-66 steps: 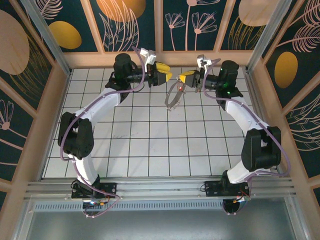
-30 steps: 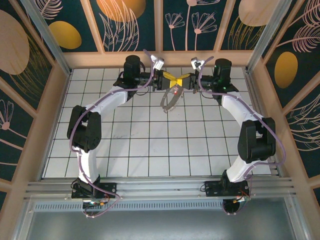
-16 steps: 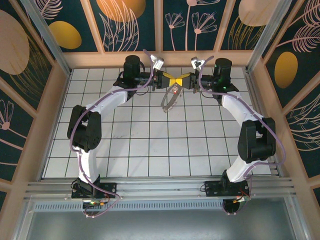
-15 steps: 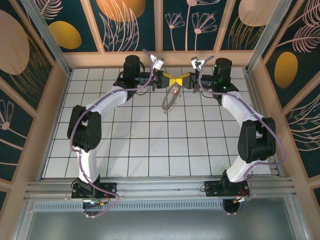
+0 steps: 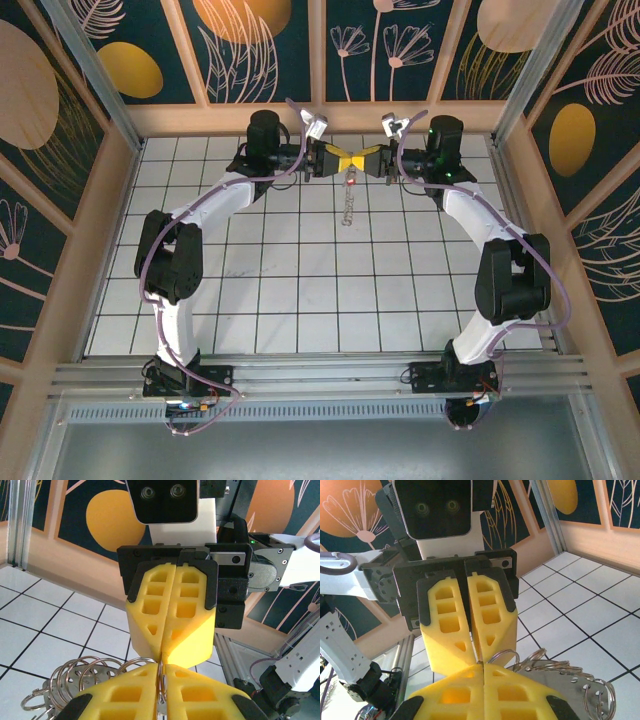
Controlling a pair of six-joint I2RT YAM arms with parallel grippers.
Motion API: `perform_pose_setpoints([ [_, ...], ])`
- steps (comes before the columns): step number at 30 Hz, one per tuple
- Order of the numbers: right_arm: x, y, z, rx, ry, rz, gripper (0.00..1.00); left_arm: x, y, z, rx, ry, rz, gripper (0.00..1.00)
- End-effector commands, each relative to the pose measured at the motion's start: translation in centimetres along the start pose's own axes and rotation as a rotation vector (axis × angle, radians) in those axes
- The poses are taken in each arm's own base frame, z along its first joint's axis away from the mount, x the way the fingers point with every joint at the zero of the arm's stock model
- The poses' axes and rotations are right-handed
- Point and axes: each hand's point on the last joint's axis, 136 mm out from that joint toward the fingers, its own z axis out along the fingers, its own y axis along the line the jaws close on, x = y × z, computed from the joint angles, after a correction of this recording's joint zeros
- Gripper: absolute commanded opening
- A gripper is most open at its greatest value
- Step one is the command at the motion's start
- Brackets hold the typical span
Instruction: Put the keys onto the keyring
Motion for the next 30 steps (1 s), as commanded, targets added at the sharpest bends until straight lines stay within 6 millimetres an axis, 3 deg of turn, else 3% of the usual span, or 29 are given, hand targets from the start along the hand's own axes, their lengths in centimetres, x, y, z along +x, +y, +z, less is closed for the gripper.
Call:
perform_pose_setpoints([
  [1, -1.7, 0.6, 0.7, -0.021, -0.02, -0.072, 0.0, 0.0, -2.1, 1.1, 0.079, 0.012, 0.061, 0.13],
  [5, -1.7, 0.6, 0.7, -0.018, -0.021, -0.071, 0.0, 0.4, -2.0, 1.3, 0.076, 0.015, 0.058, 0.12],
  [9, -1.8, 0.7, 0.8, -0.015, -0.032, -0.063, 0.0, 0.4, -1.8, 1.4, 0.057, -0.003, 0.059, 0.0],
  [22, -2.3, 0.8, 1.2, 0.007, -0.109, -0.029, 0.0, -1.6, -3.3, 1.0, 0.062, -0.161, 0.033, 0.0],
  [30, -2.3, 1.1, 1.4, 0.001, -0.112, -0.025, 0.0, -1.6, -3.4, 0.8, 0.063, -0.194, 0.034, 0.0],
])
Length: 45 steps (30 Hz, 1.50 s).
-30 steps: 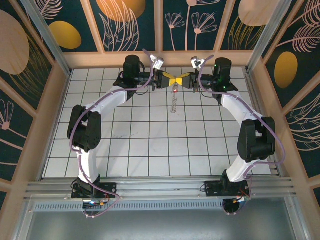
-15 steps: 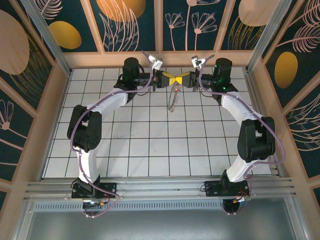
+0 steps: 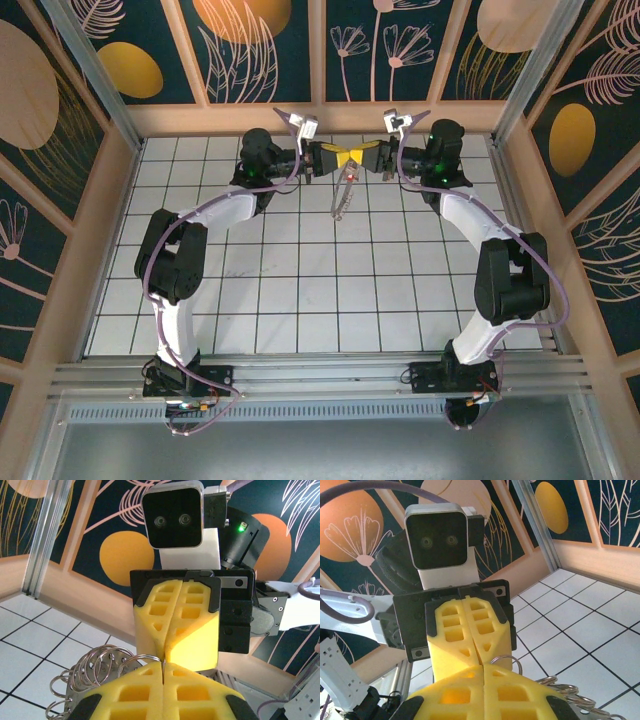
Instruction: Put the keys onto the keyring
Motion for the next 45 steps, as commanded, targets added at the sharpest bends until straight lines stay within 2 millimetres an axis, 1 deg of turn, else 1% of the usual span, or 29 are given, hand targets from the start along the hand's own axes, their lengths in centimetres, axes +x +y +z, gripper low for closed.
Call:
perform_pose_setpoints([
  [1, -0.8, 1.3, 1.0, -0.023, -0.028, -0.052, 0.0, -0.5, -3.8, 1.2, 0.097, -0.02, 0.049, 0.0],
  [3, -1.1, 1.2, 0.9, -0.008, -0.039, -0.049, 0.0, -0.7, -3.6, 1.2, 0.088, -0.036, 0.044, 0.0],
  [4, -1.3, 1.2, 0.8, 0.001, -0.047, -0.047, 0.08, -0.9, -3.6, 1.1, 0.085, -0.046, 0.044, 0.0],
  [5, -1.7, 1.2, 0.6, 0.009, -0.058, -0.048, 0.2, -1.0, -3.5, 1.1, 0.079, -0.055, 0.039, 0.0],
  [7, -2.3, 1.2, 0.1, 0.026, -0.082, -0.049, 0.34, -1.2, -3.5, 1.0, 0.075, -0.068, 0.042, 0.0],
  [8, -2.7, 1.3, -0.4, 0.035, -0.098, -0.051, 0.39, -1.3, -3.5, 1.0, 0.071, -0.075, 0.04, 0.0],
  [9, -3.0, 1.3, -0.8, 0.045, -0.114, -0.052, 0.42, -1.4, -3.5, 1.0, 0.068, -0.08, 0.041, 0.0],
  [11, -3.8, 1.6, -2.0, 0.067, -0.152, -0.058, 0.45, -1.6, -3.6, 0.9, 0.067, -0.091, 0.04, 0.0],
  [15, -4.3, 1.6, -3.6, 0.112, -0.2, -0.059, 0.47, -1.7, -3.6, 0.8, 0.067, -0.103, 0.039, 0.0],
  [18, -4.0, 1.7, -4.2, 0.122, -0.21, -0.048, 0.47, -1.7, -3.5, 0.8, 0.064, -0.107, 0.037, 0.0],
  [23, -2.7, 1.3, -5.2, 0.161, -0.225, -0.043, 0.47, -2.0, -3.7, 0.8, 0.066, -0.115, 0.037, 0.0],
  [28, -0.2, 1.5, -5.6, 0.16, -0.227, -0.03, 0.47, -2.3, -3.8, 0.9, 0.067, -0.122, 0.036, 0.0],
  [33, 2.0, 2.1, -5.5, 0.151, -0.217, -0.025, 0.47, -2.5, -3.8, 0.7, 0.071, -0.134, 0.033, 0.0],
  [37, 3.0, 2.4, -4.8, 0.132, -0.2, -0.022, 0.47, -2.6, -4.1, 0.8, 0.089, -0.143, 0.023, 0.0],
  [45, 2.8, 2.8, -3.1, 0.102, -0.193, -0.038, 0.47, -2.6, -4.2, 0.8, 0.107, -0.151, 0.009, 0.0],
])
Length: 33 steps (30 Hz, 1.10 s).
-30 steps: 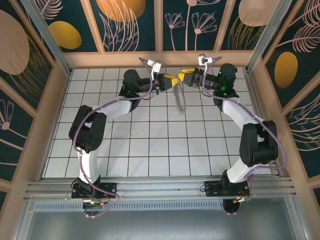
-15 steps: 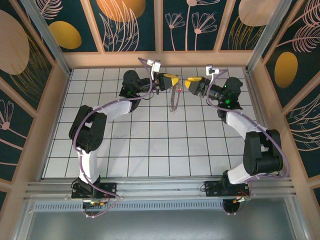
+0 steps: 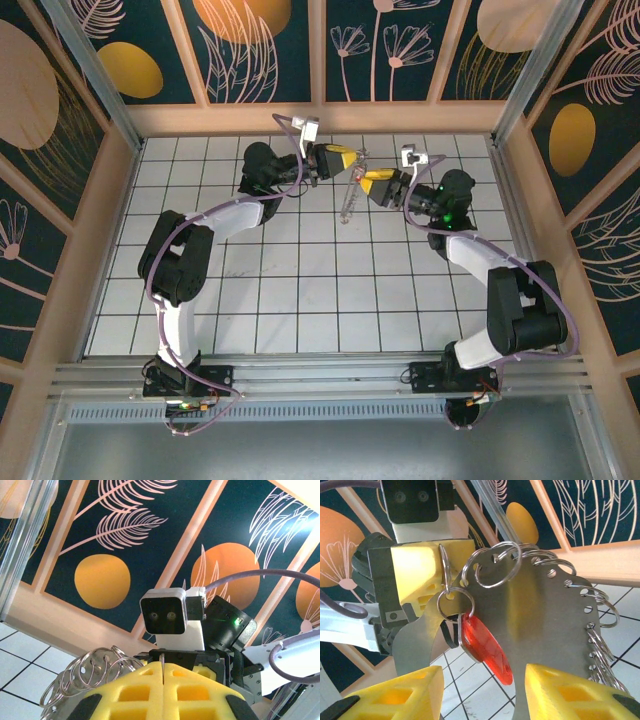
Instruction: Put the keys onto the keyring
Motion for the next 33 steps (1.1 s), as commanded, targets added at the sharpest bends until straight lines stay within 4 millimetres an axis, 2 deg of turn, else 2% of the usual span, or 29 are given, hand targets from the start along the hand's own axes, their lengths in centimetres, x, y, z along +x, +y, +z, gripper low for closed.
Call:
perform_pose_setpoints([
  [1, -1.8, 1.4, 0.8, -0.04, -0.041, -0.088, 0.47, -1.4, -1.3, 0.0, 0.037, -0.042, 0.053, 0.0],
  [8, -1.7, 1.6, 1.9, -0.058, -0.034, -0.095, 0.45, -1.4, -1.2, 0.0, 0.036, -0.041, 0.047, 0.0],
  [16, -1.6, 2.1, 2.3, -0.079, -0.03, -0.104, 0.3, -1.3, -1.2, 0.0, 0.036, -0.046, 0.045, 0.0],
  [19, -1.5, 2.1, 2.3, -0.075, -0.028, -0.102, 0.31, -1.4, -1.2, -0.1, 0.034, -0.05, 0.046, 0.0],
  [23, -1.9, 1.8, 1.5, -0.034, -0.058, -0.1, 0.35, -1.6, -1.2, -0.1, 0.025, -0.063, 0.046, 0.0],
  [31, -4.7, 2.4, -1.0, 0.033, -0.214, -0.077, 0.36, -2.3, -1.3, -0.5, 0.008, -0.112, 0.035, 0.0],
  [33, -5.7, 1.9, -1.5, 0.08, -0.278, -0.037, 0.37, -2.4, -1.2, -0.7, 0.0, -0.124, 0.031, 0.0],
])
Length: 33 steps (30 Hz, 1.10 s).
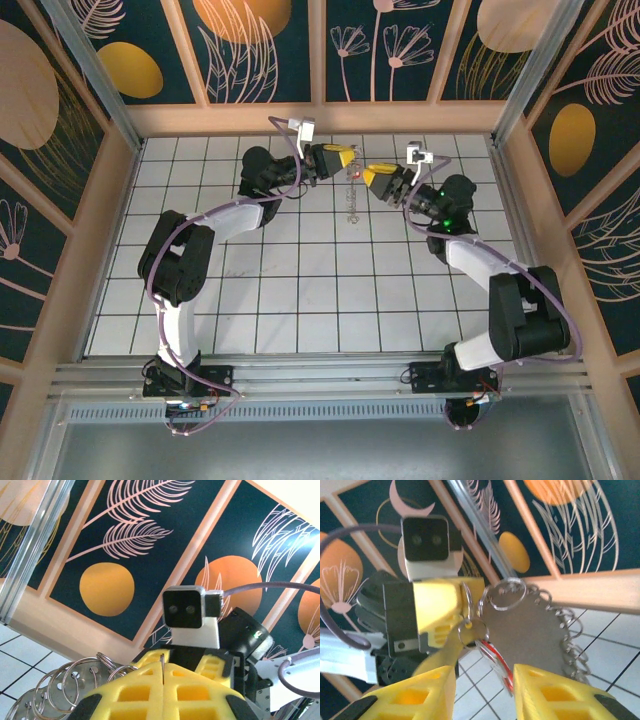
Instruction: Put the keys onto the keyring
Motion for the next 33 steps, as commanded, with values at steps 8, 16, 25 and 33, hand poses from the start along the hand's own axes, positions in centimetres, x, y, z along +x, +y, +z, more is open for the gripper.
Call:
perform_pose_setpoints([
  [8, -5.8, 0.6, -0.9, -0.007, -0.317, 0.181, 0.43, -2.5, -1.5, -0.4, 0.017, -0.111, 0.042, 0.0],
  [16, -5.3, 0.8, 1.3, -0.08, -0.312, 0.239, 0.43, -2.5, -1.4, -0.5, 0.019, -0.122, 0.032, 0.0],
  [25, -4.8, 1.3, 3.0, -0.117, -0.294, 0.246, 0.42, -2.5, -1.4, -0.4, 0.02, -0.12, 0.028, 0.0],
  [33, -4.6, 1.6, 3.9, -0.135, -0.279, 0.247, 0.4, -2.5, -1.5, -0.5, 0.022, -0.12, 0.03, 0.0],
])
